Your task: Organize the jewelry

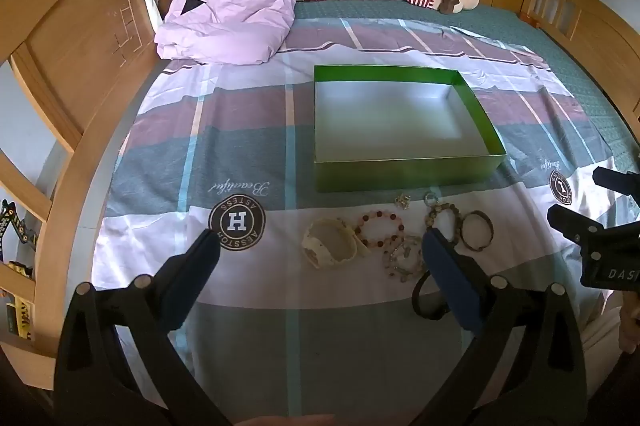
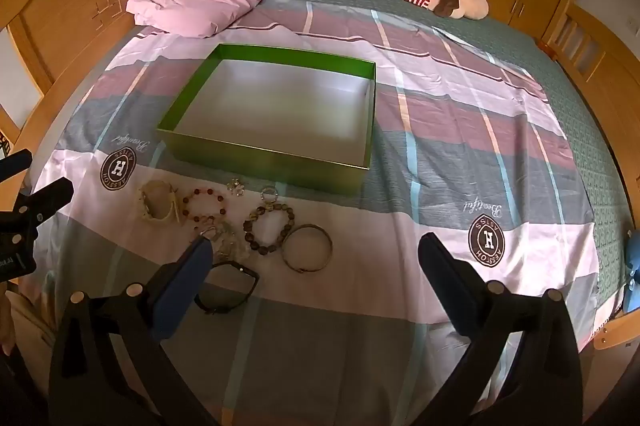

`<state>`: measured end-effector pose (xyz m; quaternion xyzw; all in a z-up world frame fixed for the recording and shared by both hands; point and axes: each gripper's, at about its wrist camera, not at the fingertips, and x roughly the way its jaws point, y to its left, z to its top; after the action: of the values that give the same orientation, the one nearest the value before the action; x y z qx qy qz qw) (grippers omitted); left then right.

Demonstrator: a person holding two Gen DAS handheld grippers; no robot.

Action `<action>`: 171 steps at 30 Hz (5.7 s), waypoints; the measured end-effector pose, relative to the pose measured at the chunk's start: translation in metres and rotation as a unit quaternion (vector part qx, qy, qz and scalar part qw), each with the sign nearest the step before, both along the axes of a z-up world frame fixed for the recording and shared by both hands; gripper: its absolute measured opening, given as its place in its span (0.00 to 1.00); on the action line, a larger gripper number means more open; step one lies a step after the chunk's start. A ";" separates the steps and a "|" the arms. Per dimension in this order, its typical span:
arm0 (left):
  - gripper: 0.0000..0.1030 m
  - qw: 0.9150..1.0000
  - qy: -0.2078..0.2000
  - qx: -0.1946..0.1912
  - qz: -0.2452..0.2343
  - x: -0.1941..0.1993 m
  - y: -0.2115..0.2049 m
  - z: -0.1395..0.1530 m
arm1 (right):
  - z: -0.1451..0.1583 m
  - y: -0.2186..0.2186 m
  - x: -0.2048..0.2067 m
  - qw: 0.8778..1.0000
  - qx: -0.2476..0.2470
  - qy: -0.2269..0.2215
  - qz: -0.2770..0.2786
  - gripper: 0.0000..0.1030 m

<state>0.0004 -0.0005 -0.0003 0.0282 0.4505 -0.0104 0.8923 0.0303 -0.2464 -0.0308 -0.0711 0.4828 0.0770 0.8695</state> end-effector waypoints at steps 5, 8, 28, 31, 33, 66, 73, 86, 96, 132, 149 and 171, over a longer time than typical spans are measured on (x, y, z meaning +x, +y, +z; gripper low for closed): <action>0.98 1.000 -0.001 -0.003 0.000 0.000 0.000 0.000 | 0.001 0.000 0.000 1.000 0.005 0.000 -0.004 0.99; 0.98 1.000 0.000 -0.004 -0.002 -0.001 0.000 0.000 | 0.002 0.001 0.000 1.000 0.019 -0.002 -0.009 0.99; 0.98 1.000 -0.012 -0.011 0.000 -0.005 0.003 0.008 | 0.001 0.008 -0.004 0.999 0.049 -0.006 -0.012 0.99; 0.98 1.000 -0.011 -0.008 0.000 -0.006 0.003 0.008 | 0.000 0.007 -0.004 0.999 0.049 -0.007 -0.013 0.99; 0.98 1.000 -0.011 -0.005 0.001 -0.005 0.004 0.007 | 0.000 0.007 -0.004 0.999 0.049 -0.007 -0.016 0.99; 0.98 1.000 -0.004 -0.006 0.021 -0.001 0.011 0.001 | 0.003 -0.001 -0.003 0.998 0.050 -0.018 -0.037 0.99; 0.98 1.000 -0.003 -0.006 0.025 -0.001 0.015 0.002 | 0.003 -0.001 -0.002 0.998 0.049 -0.019 -0.036 0.99; 0.98 0.999 -0.001 -0.009 0.030 0.001 0.019 0.001 | 0.001 0.000 -0.002 0.998 0.047 -0.014 -0.036 0.99; 0.98 1.000 -0.006 -0.013 0.022 0.002 0.019 0.003 | 0.000 0.002 -0.001 0.998 0.052 -0.009 -0.030 0.99; 0.98 0.989 0.123 -0.052 0.056 0.069 0.061 -0.117 | -0.126 0.039 0.023 0.982 0.065 0.178 0.023 0.01; 0.34 0.966 0.230 -0.046 0.109 0.106 0.018 -0.172 | -0.082 0.007 0.024 0.988 0.093 0.126 0.008 0.01; 0.17 0.992 0.097 -0.068 0.030 0.124 0.005 -0.054 | -0.022 -0.050 0.086 0.969 0.205 0.068 -0.123 0.01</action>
<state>0.1243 0.0046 -0.0548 -0.0476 0.5339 -0.0166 0.8440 0.1166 -0.2959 -0.0523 0.1743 0.5195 0.0713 0.8335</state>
